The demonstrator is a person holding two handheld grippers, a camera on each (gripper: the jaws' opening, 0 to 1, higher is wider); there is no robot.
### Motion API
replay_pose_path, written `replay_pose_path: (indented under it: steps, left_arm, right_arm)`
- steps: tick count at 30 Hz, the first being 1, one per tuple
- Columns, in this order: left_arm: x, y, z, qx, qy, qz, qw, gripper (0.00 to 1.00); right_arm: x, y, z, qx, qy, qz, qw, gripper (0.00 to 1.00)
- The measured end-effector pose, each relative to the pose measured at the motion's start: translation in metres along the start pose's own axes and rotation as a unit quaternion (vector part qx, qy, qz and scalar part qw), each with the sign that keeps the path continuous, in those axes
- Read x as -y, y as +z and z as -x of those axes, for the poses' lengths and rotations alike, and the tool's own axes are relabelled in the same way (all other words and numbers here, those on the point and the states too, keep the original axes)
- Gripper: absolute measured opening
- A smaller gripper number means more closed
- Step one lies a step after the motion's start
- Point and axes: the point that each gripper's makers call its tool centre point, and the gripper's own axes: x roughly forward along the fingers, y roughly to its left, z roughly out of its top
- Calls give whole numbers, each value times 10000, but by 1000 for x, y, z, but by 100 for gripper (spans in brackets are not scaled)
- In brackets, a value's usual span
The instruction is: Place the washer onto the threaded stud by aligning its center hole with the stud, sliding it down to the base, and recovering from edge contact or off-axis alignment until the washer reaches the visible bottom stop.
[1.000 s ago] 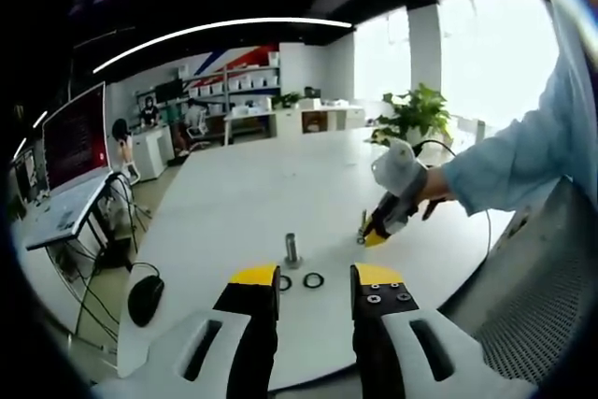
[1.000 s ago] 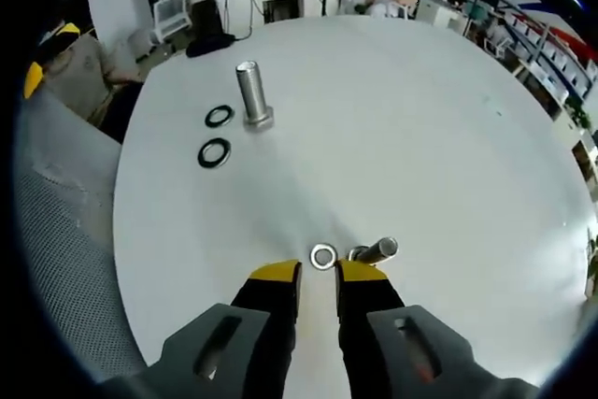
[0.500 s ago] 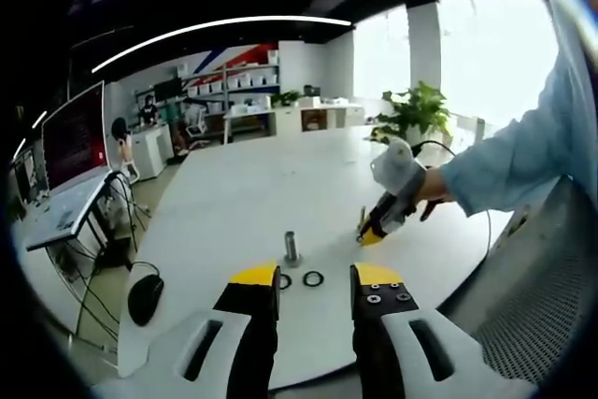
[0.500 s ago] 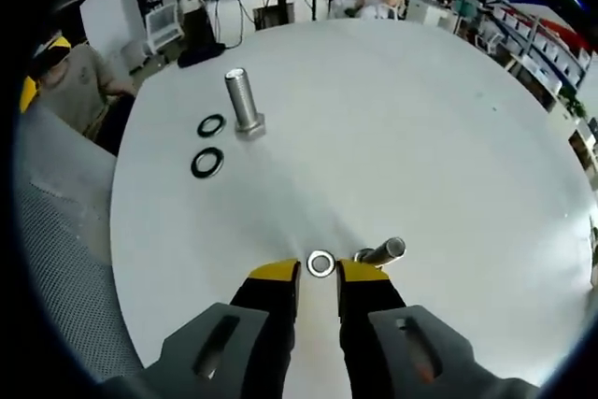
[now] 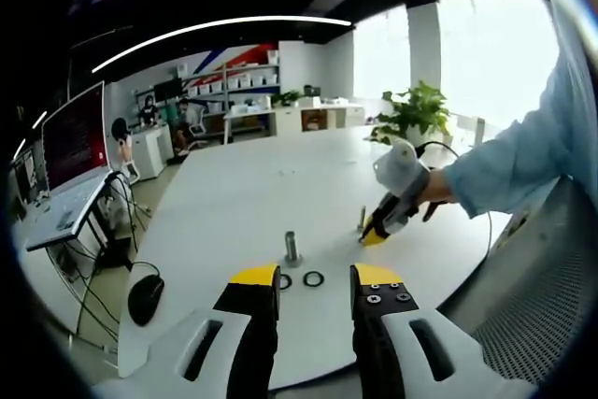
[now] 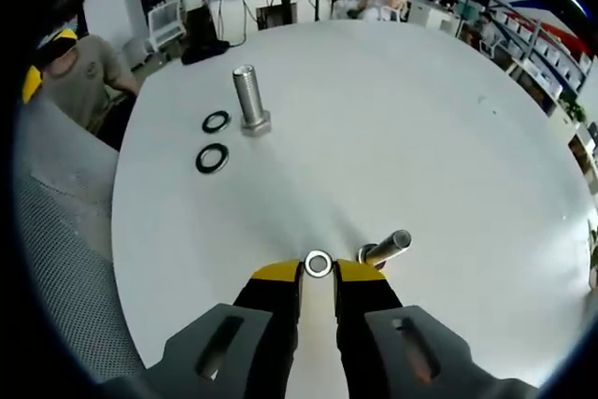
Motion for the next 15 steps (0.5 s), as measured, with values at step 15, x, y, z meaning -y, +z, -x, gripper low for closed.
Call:
replay_pose_path:
  steps: [15]
  left_arm:
    - [0,1,0,26,2,-4,10000,28]
  right_arm:
    - [2,16,20,272,-51,-10,9996,15]
